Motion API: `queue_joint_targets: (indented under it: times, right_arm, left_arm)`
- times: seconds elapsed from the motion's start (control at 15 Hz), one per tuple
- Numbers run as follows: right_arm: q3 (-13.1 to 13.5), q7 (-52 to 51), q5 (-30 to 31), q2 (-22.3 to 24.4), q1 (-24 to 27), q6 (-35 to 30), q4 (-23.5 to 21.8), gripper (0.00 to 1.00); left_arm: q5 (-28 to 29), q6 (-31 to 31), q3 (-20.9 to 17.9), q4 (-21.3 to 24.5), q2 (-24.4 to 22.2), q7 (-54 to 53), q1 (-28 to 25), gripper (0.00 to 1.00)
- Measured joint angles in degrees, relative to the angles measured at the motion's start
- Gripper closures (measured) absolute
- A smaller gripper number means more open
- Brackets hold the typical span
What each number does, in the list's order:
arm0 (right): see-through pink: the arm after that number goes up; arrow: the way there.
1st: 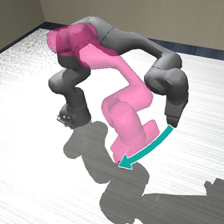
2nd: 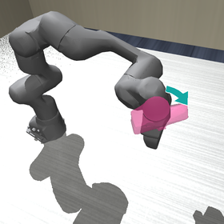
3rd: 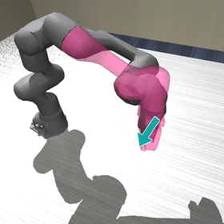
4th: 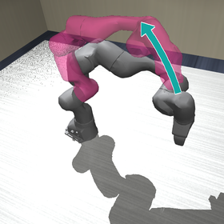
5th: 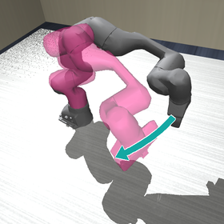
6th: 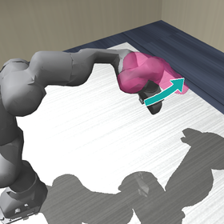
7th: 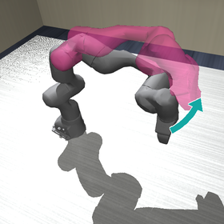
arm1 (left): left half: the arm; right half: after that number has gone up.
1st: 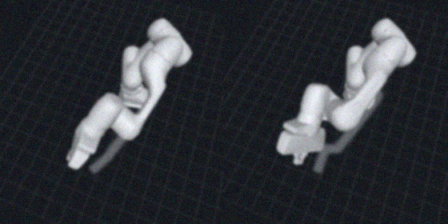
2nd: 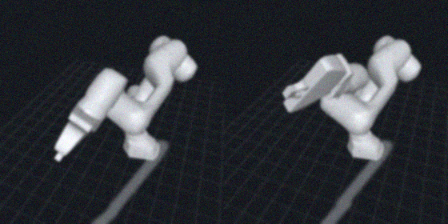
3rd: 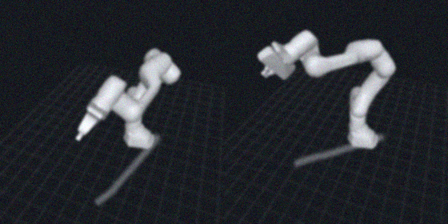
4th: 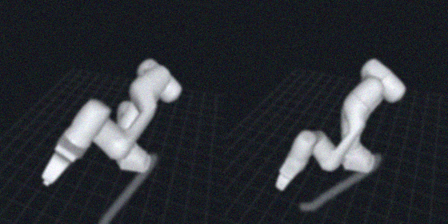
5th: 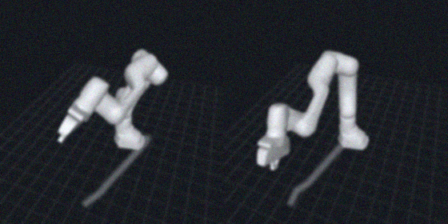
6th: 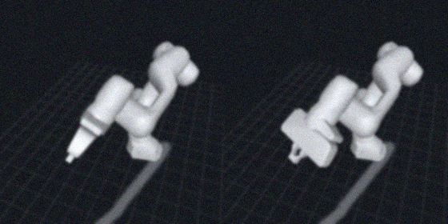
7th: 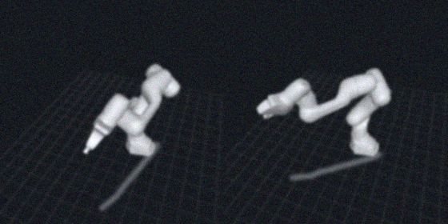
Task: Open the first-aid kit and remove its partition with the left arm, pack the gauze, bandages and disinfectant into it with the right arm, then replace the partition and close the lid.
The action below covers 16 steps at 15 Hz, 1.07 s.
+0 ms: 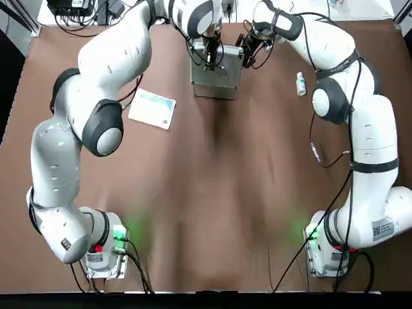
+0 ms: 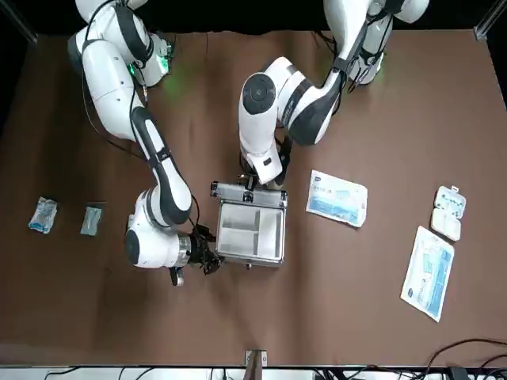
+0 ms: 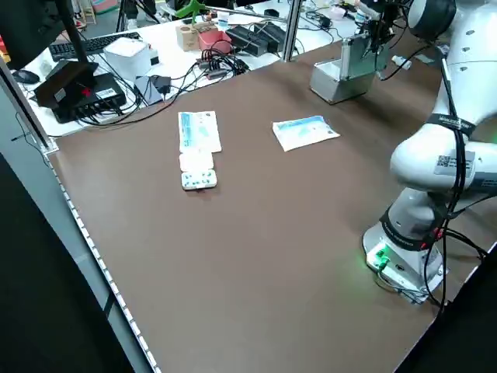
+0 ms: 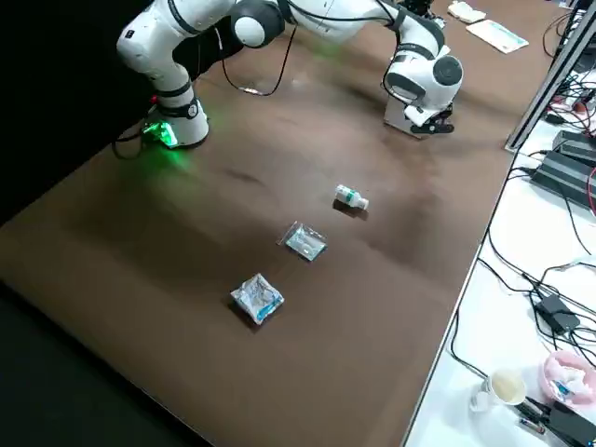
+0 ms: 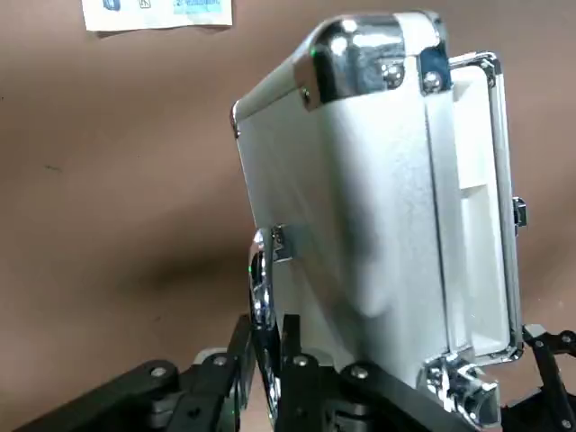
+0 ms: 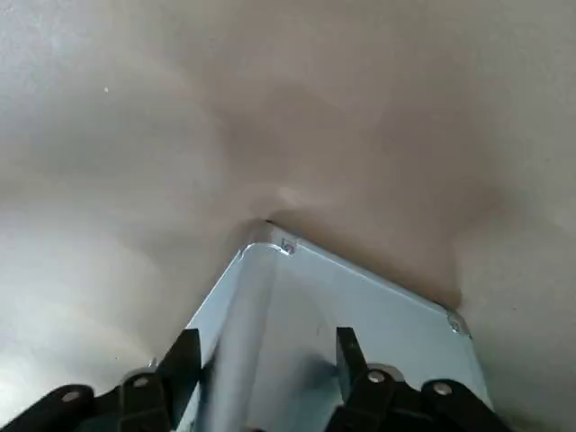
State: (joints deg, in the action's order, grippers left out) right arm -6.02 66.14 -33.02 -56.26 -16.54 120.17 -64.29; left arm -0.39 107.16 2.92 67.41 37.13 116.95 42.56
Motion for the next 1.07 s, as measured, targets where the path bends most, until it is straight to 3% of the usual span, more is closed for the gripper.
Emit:
queue_joint_targets:
  times: [0.73, 0.8, 0.93, 1.07]
  right_arm:
    - [0.0, 0.0, 0.0, 0.0, 0.0, -0.1, 0.0, 0.33]
    - [0.0, 0.0, 0.0, 0.0, 0.0, 0.0, 0.0, 0.33]
    - [0.0, 0.0, 0.0, 0.0, 0.0, 0.1, 0.0, 0.33]
    - [0.0, 0.0, 0.0, 0.0, 0.0, 0.1, 0.0, 0.33]
  left_arm:
    - [0.5, -0.8, 0.5, 0.0, 0.0, 0.4, 0.0, 0.85]
    - [0.5, -1.0, 0.6, 0.0, 0.0, 0.4, 0.0, 0.83]
    - [0.1, -1.9, 2.2, 0.6, 0.1, -0.2, 0.0, 0.68]
    - [0.1, -1.9, 3.4, 1.3, 0.3, -0.1, 0.5, 0.65]
